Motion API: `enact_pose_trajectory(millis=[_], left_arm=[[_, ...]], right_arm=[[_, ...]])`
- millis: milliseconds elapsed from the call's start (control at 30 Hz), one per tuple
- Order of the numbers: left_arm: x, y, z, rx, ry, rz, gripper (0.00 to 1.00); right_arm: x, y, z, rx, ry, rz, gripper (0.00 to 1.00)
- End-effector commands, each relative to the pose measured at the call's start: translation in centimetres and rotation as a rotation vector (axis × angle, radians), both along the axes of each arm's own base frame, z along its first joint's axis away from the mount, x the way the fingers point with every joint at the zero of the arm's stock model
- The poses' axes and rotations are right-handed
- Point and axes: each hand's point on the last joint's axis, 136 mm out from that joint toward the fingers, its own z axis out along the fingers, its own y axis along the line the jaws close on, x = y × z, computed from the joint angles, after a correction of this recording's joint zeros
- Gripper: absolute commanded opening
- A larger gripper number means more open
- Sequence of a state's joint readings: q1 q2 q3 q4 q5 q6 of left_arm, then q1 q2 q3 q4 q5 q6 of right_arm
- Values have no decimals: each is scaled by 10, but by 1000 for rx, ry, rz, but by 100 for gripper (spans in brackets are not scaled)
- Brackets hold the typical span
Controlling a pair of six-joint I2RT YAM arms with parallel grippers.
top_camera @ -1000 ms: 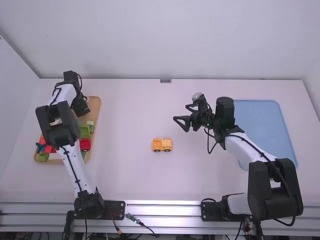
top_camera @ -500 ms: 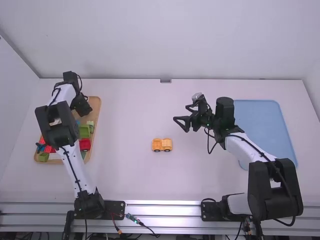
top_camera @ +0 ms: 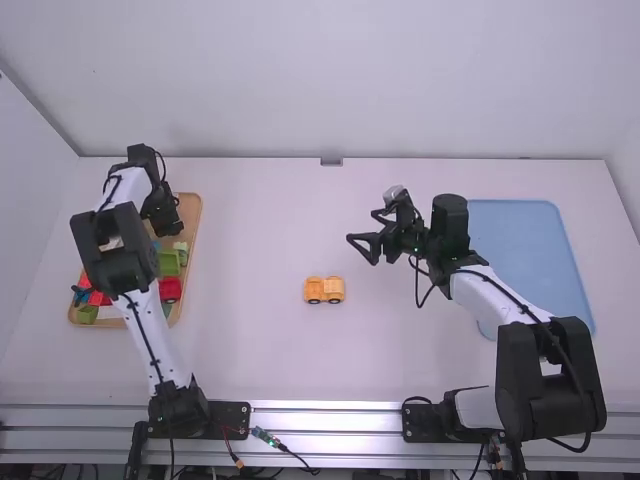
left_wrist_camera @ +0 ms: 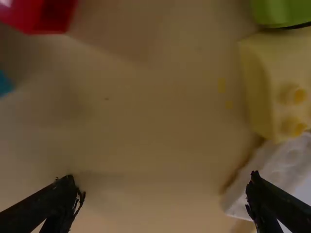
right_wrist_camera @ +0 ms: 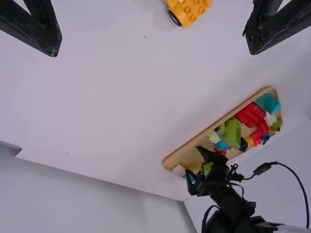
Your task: Assemble lego blocks to make yellow taxi
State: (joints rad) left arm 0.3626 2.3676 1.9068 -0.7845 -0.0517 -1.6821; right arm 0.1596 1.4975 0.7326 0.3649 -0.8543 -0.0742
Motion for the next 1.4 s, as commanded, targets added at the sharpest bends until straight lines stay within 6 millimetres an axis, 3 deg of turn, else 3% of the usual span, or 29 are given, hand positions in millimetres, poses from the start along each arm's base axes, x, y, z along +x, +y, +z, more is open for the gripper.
enact_pose_trajectory(millis=[0, 200, 300, 400, 567, 667, 800, 1100, 1367], left_arm=[[2, -6, 2, 0, 33, -118, 92], [12, -23, 36, 3, 42, -307, 89], [28, -34, 62, 52, 10, -465, 89], [38, -41, 76, 92, -11, -574, 99], [63, -48, 102, 154, -112, -802, 99], [81, -57, 118, 140, -236, -873, 99], [94, -60, 133, 130, -317, -836, 99], [120, -30, 154, 318, -368, -739, 99], [120, 3, 163, 494, -290, -642, 99]], right_arm=[[-1, 1, 6, 7, -20, 11, 100], [-2, 1, 6, 7, -20, 13, 100], [-1, 0, 6, 7, -20, 11, 100], [-1, 1, 7, 7, -24, 11, 100], [1, 0, 9, 9, -39, 9, 100], [1, 0, 9, 9, -39, 10, 100], [1, 0, 9, 9, -39, 8, 100], [1, -1, 9, 6, -45, 7, 100], [1, 0, 9, -4, -62, 14, 100]])
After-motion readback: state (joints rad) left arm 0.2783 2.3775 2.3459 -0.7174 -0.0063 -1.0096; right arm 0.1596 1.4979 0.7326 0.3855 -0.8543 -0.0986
